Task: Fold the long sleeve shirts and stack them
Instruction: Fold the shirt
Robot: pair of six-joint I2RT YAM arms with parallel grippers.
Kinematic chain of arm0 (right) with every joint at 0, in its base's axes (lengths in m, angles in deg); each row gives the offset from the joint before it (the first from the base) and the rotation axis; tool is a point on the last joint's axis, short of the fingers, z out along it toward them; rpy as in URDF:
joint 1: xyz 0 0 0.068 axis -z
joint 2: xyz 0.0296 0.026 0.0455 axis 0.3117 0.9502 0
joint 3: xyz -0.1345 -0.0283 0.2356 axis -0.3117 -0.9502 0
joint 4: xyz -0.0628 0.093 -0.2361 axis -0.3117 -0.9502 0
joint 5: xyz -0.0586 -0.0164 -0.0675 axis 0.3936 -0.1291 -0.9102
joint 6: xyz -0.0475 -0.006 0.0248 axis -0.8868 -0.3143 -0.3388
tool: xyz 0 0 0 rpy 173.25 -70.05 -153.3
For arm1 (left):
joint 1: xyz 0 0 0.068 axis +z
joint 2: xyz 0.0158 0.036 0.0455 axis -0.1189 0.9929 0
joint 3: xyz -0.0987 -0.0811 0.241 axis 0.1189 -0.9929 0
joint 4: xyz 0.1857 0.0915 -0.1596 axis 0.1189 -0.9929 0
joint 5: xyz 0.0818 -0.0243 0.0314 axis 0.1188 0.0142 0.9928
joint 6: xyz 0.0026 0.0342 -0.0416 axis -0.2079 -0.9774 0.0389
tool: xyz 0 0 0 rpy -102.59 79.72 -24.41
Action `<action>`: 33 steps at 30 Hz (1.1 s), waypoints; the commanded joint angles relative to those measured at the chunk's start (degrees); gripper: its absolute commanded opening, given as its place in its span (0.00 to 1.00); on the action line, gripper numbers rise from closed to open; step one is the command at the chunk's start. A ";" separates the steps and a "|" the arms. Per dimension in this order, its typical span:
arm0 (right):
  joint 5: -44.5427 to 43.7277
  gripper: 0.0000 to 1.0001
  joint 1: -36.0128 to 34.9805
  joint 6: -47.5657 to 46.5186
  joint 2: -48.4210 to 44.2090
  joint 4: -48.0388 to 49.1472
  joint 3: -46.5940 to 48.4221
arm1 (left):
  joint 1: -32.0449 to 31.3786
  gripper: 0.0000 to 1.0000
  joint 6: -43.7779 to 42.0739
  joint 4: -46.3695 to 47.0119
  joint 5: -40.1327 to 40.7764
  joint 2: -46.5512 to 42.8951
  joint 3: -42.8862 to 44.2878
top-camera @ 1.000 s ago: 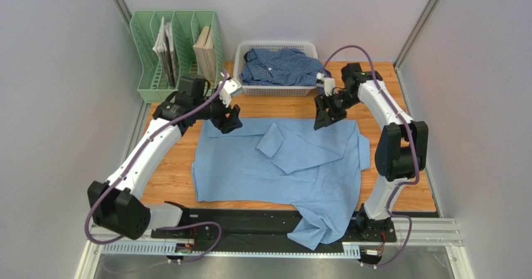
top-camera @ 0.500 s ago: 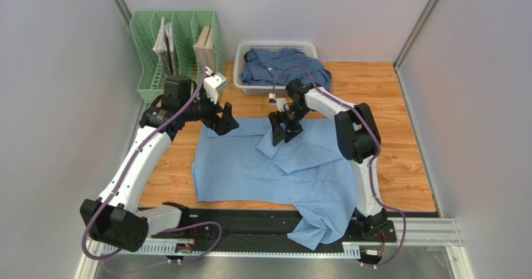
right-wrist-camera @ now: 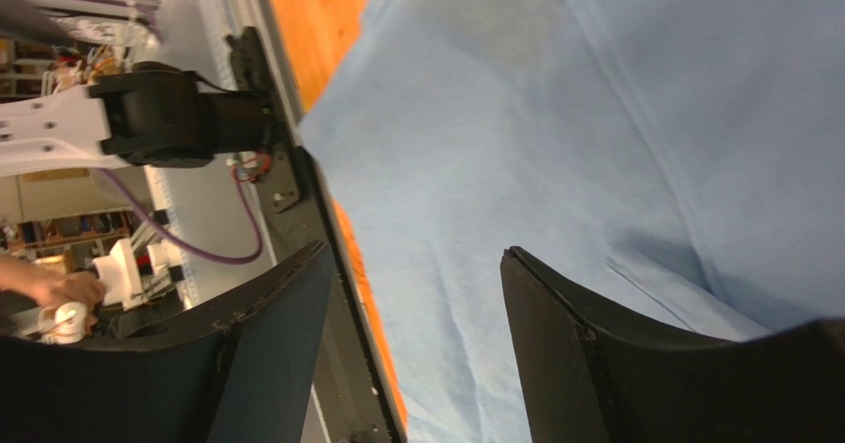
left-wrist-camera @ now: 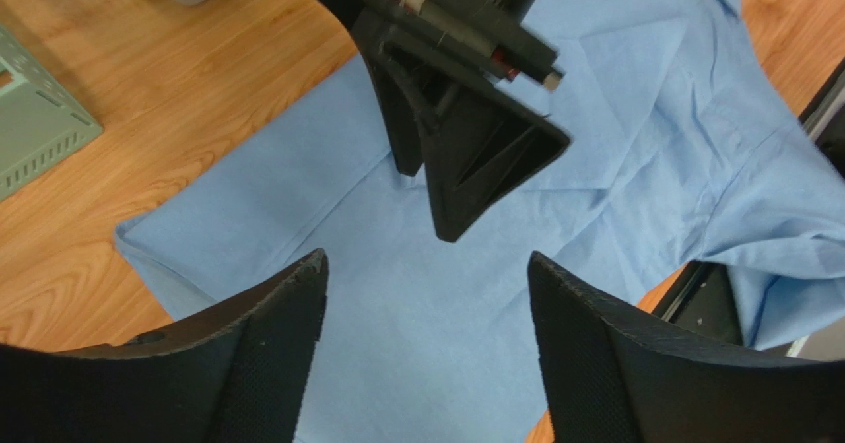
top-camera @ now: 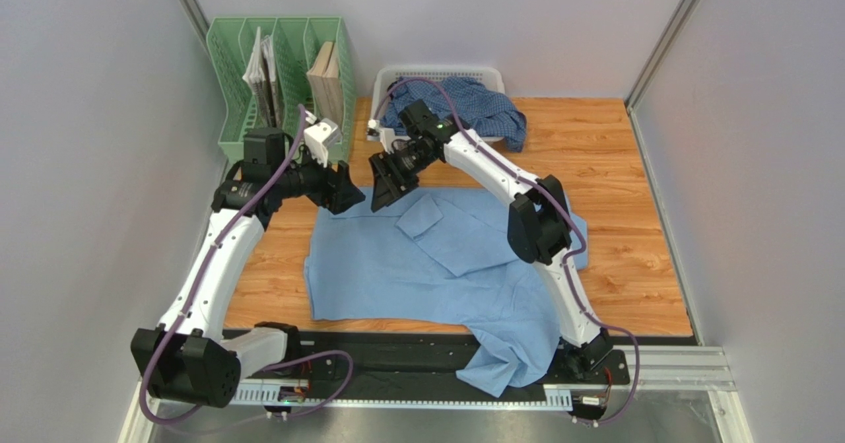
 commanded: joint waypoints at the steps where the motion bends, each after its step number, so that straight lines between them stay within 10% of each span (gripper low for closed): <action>1: 6.26 0.68 5.49 3.64 -3.44 0.88 0.15 | -2.72 0.76 -8.22 2.38 2.03 2.18 -3.62; 14: -1.73 0.58 36.25 -17.69 -24.90 -13.52 -35.09 | -33.21 0.71 -26.26 9.67 35.64 27.30 3.66; 33: -10.96 0.60 39.69 -25.81 -23.85 -10.90 -46.63 | -38.41 0.79 -28.72 6.15 42.32 45.16 12.28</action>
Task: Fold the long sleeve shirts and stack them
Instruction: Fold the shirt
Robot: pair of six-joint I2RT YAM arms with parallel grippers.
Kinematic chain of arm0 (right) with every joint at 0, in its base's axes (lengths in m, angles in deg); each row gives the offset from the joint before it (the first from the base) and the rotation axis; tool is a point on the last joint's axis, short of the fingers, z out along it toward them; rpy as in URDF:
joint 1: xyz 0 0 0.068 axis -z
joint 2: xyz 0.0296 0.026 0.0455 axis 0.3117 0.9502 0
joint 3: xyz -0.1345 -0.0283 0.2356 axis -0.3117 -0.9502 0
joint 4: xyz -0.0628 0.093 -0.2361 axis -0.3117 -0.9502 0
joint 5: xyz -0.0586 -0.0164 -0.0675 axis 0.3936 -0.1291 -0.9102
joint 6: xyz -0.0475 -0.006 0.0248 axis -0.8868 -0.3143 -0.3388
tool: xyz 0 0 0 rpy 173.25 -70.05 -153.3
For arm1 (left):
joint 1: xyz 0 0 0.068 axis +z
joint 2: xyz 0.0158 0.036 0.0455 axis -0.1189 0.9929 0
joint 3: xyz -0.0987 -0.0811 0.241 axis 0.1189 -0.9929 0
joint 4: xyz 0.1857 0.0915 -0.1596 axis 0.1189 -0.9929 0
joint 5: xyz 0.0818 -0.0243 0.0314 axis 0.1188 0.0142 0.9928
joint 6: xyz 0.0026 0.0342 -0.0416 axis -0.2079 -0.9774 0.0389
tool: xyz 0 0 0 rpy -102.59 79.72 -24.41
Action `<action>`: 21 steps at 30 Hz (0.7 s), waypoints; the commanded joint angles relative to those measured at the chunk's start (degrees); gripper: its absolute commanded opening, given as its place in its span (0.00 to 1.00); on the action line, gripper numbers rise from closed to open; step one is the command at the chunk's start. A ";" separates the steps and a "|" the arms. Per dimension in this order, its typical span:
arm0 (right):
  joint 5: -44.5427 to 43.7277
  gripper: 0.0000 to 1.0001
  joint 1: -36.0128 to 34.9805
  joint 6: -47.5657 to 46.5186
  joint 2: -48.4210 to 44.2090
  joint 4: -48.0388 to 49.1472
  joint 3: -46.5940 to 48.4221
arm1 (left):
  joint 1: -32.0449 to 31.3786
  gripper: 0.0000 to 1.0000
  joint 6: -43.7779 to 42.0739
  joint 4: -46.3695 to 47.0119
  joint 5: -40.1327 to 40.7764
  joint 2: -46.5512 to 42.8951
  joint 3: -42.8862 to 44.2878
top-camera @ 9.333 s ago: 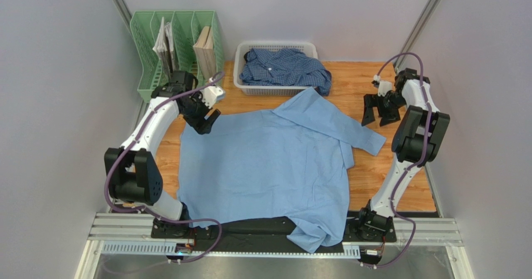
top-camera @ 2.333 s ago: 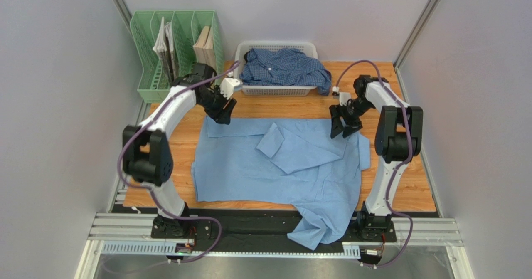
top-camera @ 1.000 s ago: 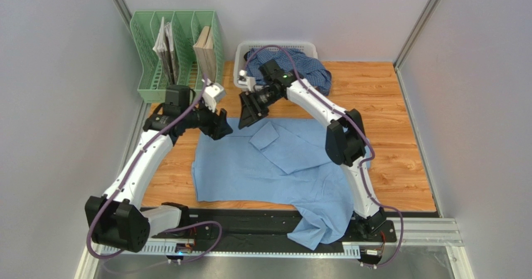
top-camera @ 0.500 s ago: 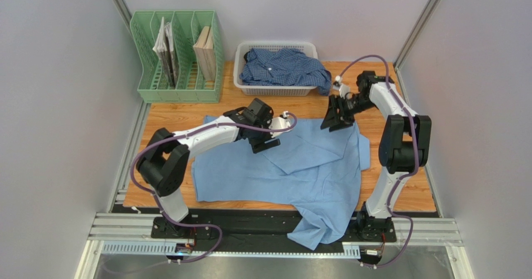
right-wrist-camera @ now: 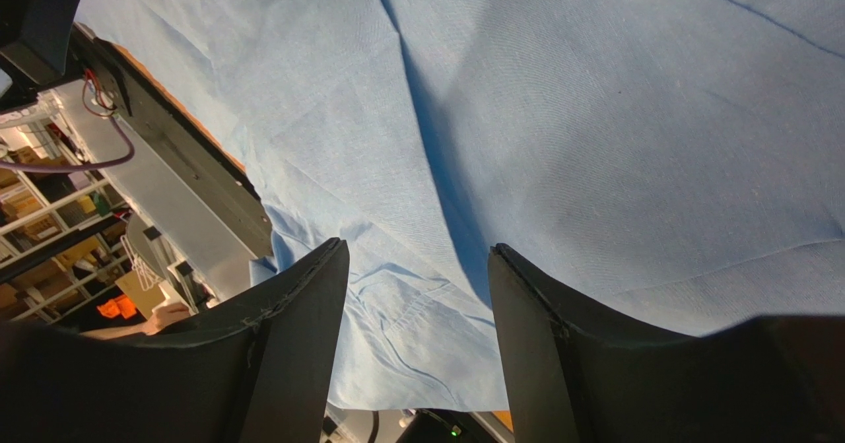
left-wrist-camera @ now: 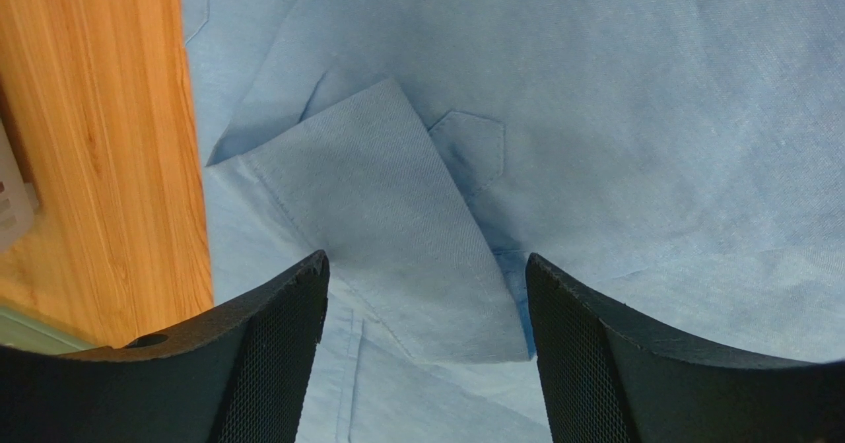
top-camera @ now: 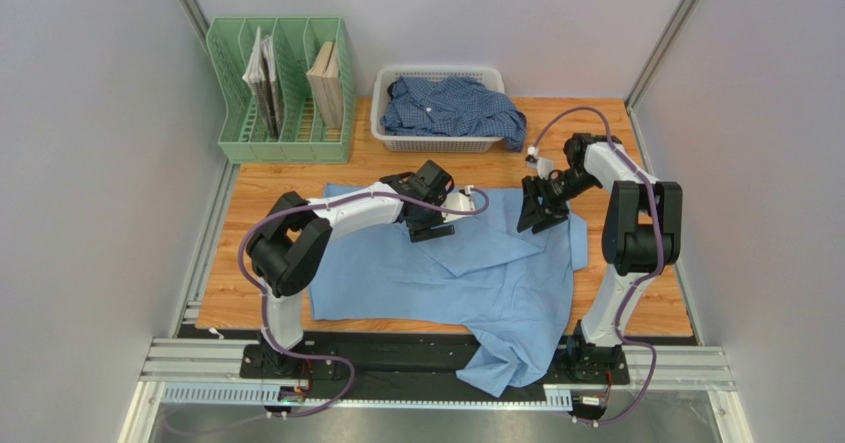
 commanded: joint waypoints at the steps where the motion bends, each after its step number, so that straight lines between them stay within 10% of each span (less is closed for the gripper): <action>1: -1.32 0.61 0.42 -2.48 0.52 1.67 -0.40 | -1.28 0.79 -2.04 -0.47 3.70 2.23 0.78; 6: -1.32 0.61 0.42 -2.66 0.61 1.67 -0.49 | -1.63 0.75 -2.39 -0.56 5.03 1.97 -0.01; 15: -2.29 0.65 0.42 -4.77 -0.09 1.67 -0.58 | -1.54 0.01 2.78 -6.77 3.55 -7.16 3.32; 21: -2.64 0.70 0.42 -5.38 0.35 1.76 1.18 | 2.31 0.00 9.46 -15.04 -4.97 -12.97 5.26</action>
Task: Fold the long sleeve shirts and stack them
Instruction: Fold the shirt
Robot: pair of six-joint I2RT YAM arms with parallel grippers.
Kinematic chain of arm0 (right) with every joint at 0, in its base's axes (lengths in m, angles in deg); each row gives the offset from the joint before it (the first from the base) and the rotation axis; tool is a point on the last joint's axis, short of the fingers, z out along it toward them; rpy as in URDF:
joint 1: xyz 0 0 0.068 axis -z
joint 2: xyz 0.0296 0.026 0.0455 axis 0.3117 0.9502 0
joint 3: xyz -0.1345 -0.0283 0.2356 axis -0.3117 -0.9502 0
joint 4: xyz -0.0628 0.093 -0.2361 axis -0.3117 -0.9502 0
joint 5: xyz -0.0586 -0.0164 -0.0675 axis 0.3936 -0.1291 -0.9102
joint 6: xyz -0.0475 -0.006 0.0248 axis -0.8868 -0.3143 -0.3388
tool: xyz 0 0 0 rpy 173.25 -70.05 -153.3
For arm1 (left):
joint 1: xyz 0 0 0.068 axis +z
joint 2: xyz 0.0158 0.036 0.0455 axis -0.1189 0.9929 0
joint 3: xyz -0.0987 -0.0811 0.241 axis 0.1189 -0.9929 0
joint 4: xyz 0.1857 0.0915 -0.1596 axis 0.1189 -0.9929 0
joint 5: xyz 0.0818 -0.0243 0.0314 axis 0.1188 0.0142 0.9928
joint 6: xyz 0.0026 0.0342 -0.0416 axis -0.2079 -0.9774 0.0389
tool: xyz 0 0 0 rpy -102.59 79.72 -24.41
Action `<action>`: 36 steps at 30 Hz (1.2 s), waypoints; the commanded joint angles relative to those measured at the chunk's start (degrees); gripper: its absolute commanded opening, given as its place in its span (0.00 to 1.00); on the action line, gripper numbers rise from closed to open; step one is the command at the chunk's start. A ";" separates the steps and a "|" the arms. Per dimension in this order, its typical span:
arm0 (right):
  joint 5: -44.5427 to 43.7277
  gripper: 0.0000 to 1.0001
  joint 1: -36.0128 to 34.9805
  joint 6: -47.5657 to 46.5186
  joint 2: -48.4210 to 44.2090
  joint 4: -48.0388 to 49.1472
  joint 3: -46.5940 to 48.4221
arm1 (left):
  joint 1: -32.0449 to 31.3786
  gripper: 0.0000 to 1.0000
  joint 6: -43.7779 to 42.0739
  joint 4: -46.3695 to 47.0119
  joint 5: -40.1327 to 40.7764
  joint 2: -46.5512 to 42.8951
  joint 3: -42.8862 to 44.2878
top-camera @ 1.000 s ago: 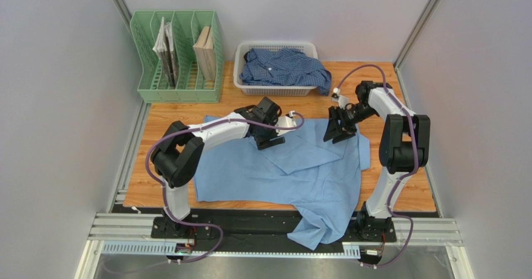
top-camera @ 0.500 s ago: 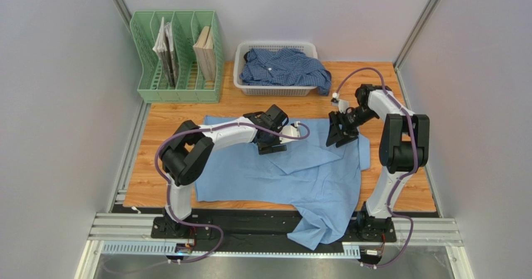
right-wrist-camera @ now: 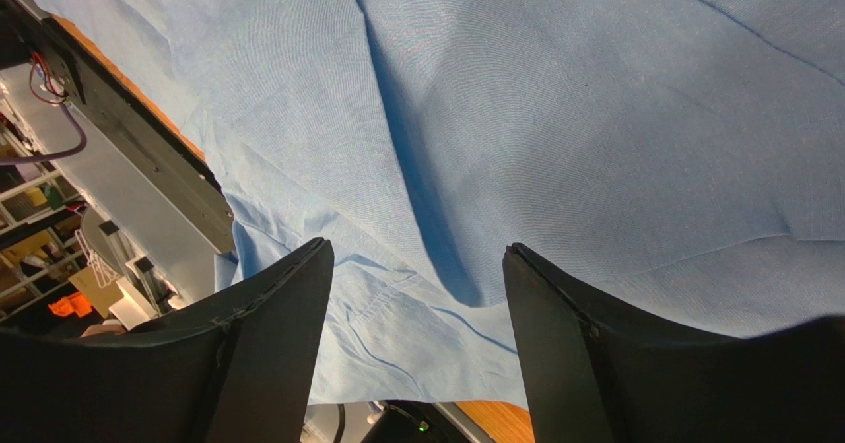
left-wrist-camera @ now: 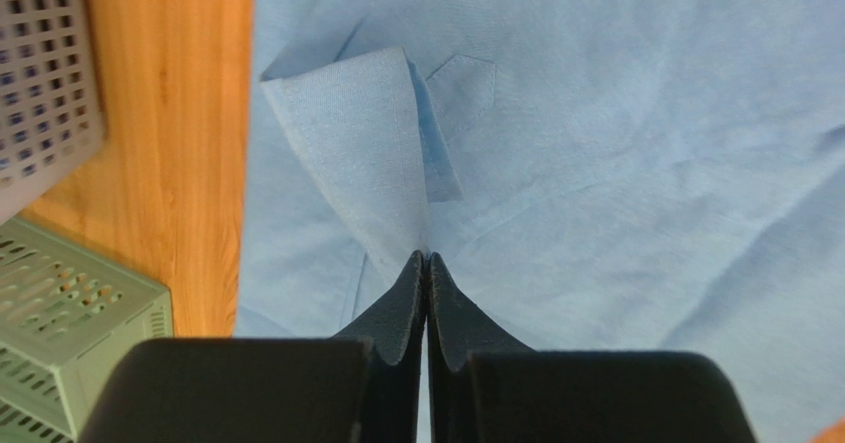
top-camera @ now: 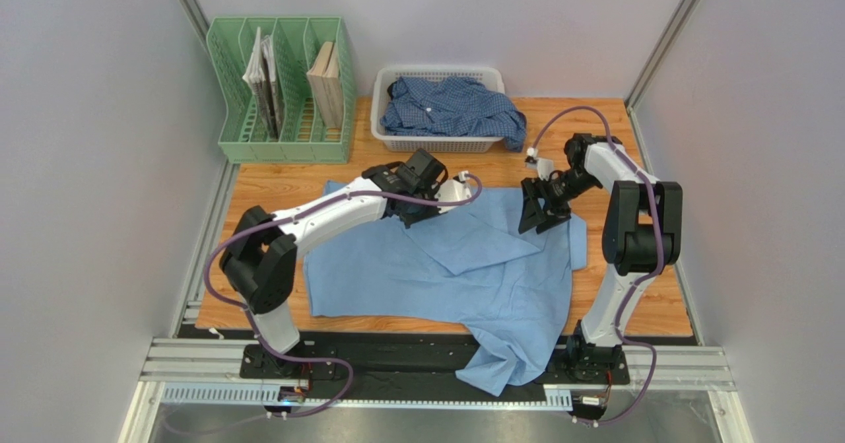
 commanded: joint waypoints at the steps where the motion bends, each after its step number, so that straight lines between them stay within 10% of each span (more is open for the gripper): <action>1: -0.41 0.71 0.22 -2.63 0.39 1.12 1.70 | 4.09 0.00 8.55 -7.71 -8.00 -5.86 3.67; 15: -2.52 0.69 -0.31 -4.66 4.87 -2.83 11.02 | 29.75 0.00 26.76 -7.73 -27.26 -8.15 -1.94; 26: -5.16 0.66 -0.31 -3.69 4.88 -3.36 15.50 | 35.12 0.00 27.73 7.91 -28.92 -20.36 -16.70; 36: -6.48 0.64 -0.22 -3.51 6.46 -2.66 15.59 | 32.58 0.00 16.58 4.07 -52.56 -27.05 -14.00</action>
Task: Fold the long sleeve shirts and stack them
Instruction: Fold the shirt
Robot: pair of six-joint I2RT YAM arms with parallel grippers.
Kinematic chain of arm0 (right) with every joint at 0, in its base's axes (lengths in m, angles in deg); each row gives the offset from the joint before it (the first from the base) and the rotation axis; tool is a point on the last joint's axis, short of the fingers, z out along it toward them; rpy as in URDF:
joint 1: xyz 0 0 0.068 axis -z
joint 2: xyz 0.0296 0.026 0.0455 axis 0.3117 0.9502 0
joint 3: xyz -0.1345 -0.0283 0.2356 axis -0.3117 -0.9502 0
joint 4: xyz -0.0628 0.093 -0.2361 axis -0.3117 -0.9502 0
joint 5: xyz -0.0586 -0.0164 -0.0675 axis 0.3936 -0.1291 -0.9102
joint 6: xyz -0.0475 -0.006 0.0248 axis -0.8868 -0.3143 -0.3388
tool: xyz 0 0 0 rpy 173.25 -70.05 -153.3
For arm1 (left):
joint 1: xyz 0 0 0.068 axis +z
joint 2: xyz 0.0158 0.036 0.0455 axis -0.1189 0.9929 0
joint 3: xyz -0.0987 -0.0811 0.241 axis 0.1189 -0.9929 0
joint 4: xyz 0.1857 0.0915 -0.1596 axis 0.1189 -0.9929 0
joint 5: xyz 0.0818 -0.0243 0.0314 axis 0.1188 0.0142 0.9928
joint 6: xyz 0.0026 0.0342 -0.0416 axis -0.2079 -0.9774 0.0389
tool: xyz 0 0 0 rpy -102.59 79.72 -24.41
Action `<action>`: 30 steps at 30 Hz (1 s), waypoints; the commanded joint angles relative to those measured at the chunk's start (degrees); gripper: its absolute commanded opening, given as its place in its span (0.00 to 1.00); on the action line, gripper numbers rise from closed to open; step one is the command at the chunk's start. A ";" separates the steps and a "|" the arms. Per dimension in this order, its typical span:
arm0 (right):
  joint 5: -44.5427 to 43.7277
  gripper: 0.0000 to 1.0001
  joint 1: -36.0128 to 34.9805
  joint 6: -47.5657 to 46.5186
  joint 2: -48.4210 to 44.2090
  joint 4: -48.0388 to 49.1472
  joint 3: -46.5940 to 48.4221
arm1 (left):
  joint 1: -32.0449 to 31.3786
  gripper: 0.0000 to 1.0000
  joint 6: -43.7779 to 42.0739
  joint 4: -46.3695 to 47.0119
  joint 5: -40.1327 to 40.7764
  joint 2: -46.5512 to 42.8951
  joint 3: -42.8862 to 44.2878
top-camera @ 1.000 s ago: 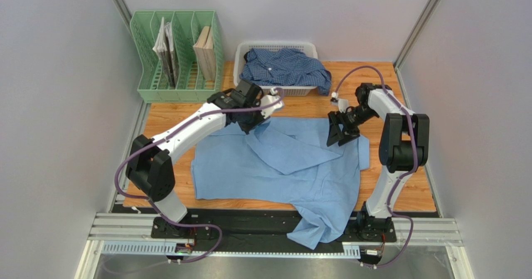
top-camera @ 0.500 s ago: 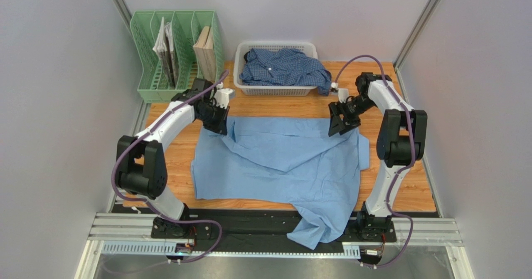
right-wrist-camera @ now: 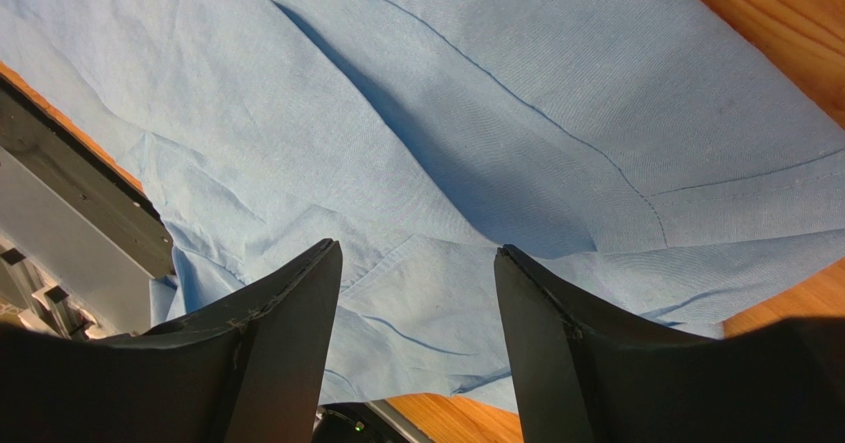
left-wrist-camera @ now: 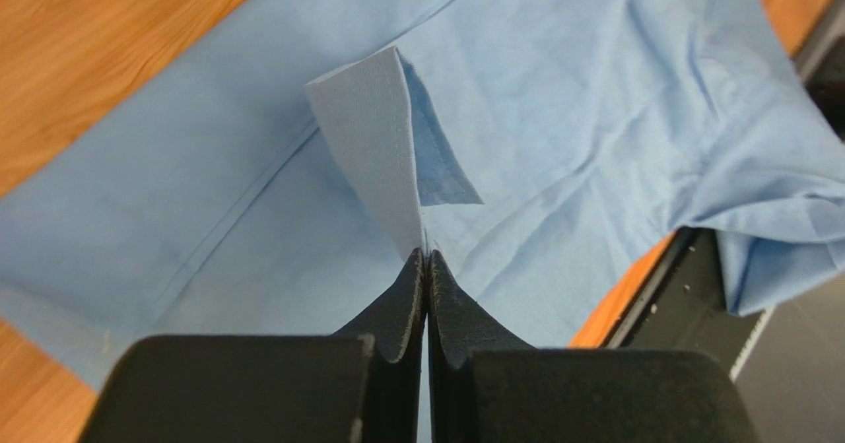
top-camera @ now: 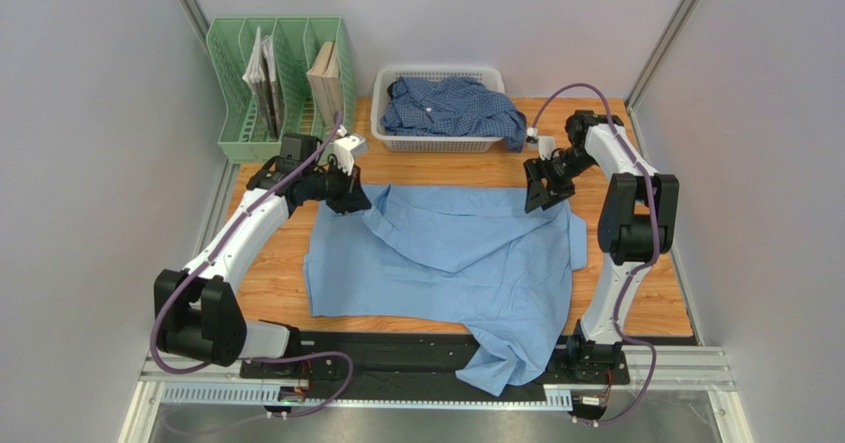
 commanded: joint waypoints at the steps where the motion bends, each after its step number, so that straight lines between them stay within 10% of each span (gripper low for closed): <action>1: -0.92 0.64 -0.15 -0.39 1.58 0.36 1.93 | -0.93 0.00 -9.19 -1.66 -13.33 -3.29 4.71; 13: -1.36 0.63 0.37 0.23 3.43 0.45 2.37 | -1.19 0.00 -16.78 -4.05 -17.13 -5.76 9.47; 30: -1.10 0.63 0.29 1.02 -0.70 -0.96 6.59 | 4.34 0.00 -7.37 2.20 8.53 3.80 -0.37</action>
